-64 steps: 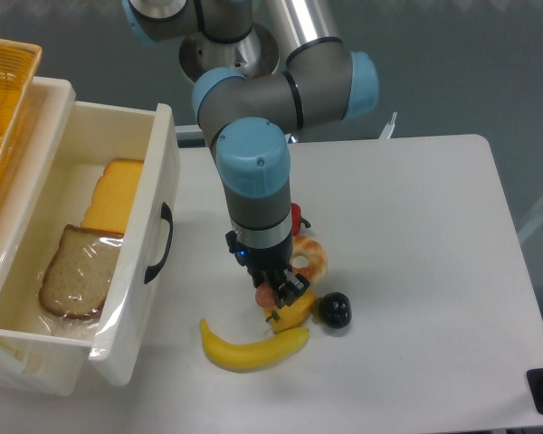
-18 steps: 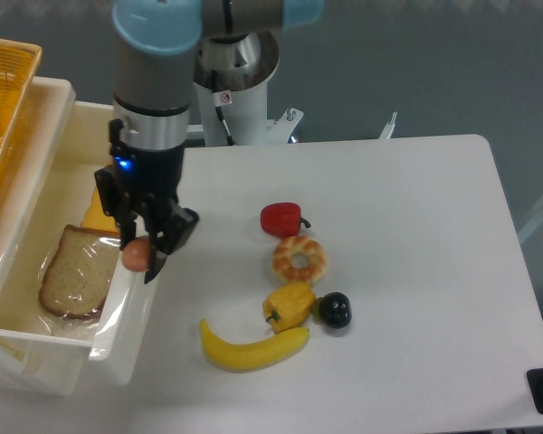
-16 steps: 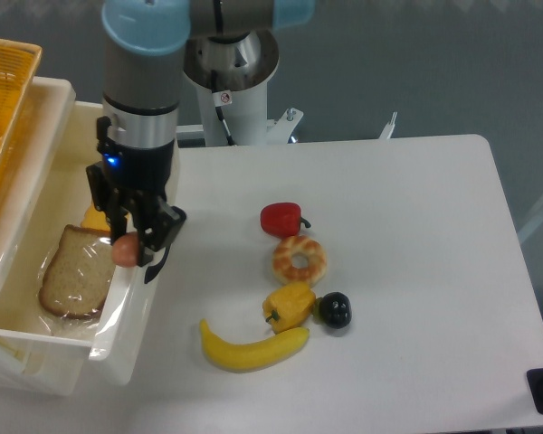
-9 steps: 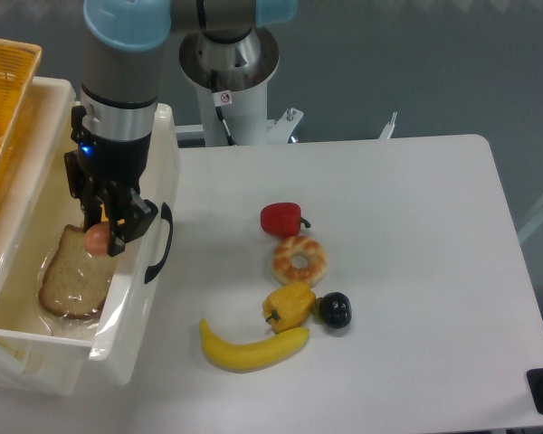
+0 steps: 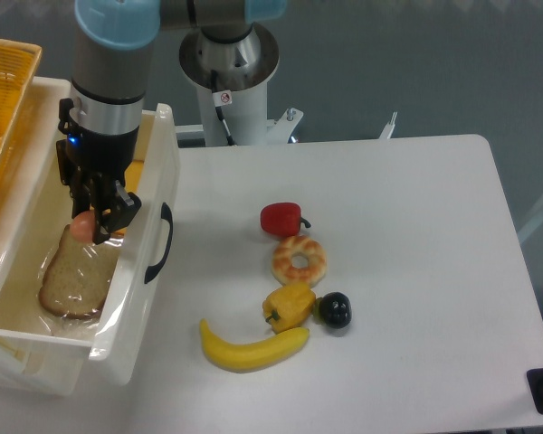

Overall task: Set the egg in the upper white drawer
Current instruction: 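Lower the egg into the drawer beside the bread slice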

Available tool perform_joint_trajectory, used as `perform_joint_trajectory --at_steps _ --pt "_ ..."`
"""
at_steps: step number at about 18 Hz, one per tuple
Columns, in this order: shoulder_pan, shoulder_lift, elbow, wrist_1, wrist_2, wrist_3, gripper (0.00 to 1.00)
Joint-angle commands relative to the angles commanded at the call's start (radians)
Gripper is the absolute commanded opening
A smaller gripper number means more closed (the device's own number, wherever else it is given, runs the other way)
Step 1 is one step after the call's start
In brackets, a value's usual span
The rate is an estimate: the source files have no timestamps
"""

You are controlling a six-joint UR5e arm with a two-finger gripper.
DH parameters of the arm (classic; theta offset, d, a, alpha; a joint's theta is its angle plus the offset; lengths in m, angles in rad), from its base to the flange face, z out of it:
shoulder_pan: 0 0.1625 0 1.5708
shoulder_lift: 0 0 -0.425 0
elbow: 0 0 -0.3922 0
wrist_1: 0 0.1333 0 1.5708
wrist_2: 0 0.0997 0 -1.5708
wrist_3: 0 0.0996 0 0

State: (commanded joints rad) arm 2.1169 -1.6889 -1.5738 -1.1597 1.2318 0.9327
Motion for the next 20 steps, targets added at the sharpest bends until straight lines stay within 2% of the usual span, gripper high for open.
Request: perform_joint_trajectory --at_steps 4,13,20 --pt "-0.006 0.0 -0.005 -0.023 0.002 0.0 0.09" --pt "-0.009 0.0 -0.064 -0.023 0.006 0.002 0.09" --pt "-0.021 -0.002 -0.064 -0.021 0.008 0.002 0.1"
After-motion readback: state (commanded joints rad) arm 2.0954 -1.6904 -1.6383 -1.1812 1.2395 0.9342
